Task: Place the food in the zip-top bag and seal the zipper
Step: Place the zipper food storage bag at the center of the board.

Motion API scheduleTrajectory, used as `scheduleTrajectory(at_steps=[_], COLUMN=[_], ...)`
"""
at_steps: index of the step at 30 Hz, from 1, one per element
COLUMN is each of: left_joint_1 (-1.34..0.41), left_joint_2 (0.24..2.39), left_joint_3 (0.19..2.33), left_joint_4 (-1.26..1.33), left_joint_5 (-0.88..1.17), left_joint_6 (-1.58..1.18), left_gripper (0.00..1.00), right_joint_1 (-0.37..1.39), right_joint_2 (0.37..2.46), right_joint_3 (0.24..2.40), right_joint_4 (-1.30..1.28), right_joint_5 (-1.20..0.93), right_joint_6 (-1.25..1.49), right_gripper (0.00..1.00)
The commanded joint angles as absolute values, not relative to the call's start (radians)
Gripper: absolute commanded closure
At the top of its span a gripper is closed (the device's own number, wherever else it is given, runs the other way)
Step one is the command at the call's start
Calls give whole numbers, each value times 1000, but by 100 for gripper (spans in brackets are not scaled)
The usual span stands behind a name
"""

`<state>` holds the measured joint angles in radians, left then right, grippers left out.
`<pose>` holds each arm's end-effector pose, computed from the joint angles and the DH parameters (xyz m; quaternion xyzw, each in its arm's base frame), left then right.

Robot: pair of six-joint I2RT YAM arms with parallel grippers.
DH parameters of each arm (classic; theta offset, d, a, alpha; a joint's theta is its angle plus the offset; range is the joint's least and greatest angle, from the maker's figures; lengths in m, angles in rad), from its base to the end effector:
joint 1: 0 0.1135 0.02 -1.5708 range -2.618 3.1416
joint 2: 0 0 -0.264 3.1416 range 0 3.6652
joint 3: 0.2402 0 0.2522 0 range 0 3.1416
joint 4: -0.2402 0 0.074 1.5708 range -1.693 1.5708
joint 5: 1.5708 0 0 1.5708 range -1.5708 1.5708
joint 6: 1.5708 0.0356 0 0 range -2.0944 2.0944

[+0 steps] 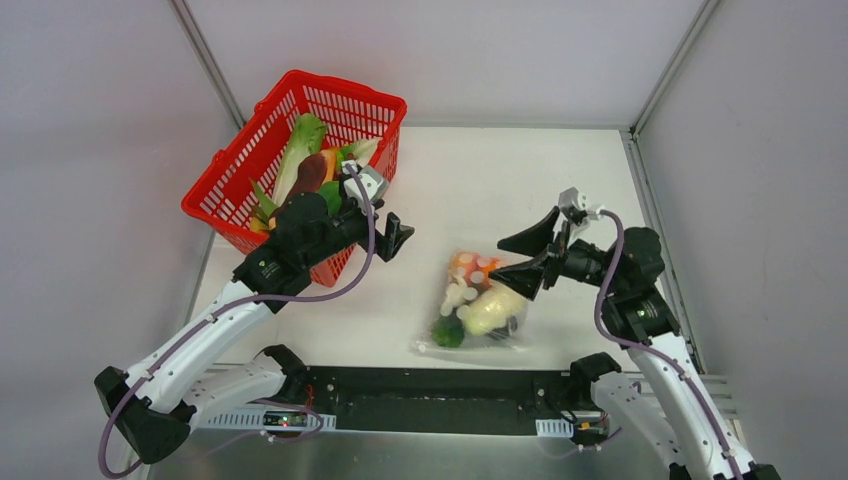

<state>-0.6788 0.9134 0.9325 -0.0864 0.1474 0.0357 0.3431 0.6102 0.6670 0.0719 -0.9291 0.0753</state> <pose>0.1613 -0.1368 0.3798 0.3019 0.6649 -0.2663 0.6292 0.1216 0.0737 0.3508 -0.4123 0.5400 0.4288 0.5955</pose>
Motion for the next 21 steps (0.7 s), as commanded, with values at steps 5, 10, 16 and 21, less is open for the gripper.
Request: scheduleTrajectory(at_steps=[5, 10, 16, 21], left_joint_1=[-672, -672, -672, -672], left_joint_2=[896, 894, 904, 918], left_joint_3=[944, 941, 940, 946], left_joint_4=[-75, -88, -94, -104], left_joint_5=[168, 168, 178, 184], left_joint_6=[9, 15, 25, 34], left_gripper=[15, 14, 14, 14], right_joint_1=[348, 385, 468, 530], right_joint_2=[902, 898, 857, 881], right_joint_3=[788, 741, 746, 688], right_joint_4=[52, -102, -446, -595], right_joint_5=[-938, -1038, -1044, -706], right_joint_6=[343, 320, 253, 273], right_gripper=[41, 51, 56, 57])
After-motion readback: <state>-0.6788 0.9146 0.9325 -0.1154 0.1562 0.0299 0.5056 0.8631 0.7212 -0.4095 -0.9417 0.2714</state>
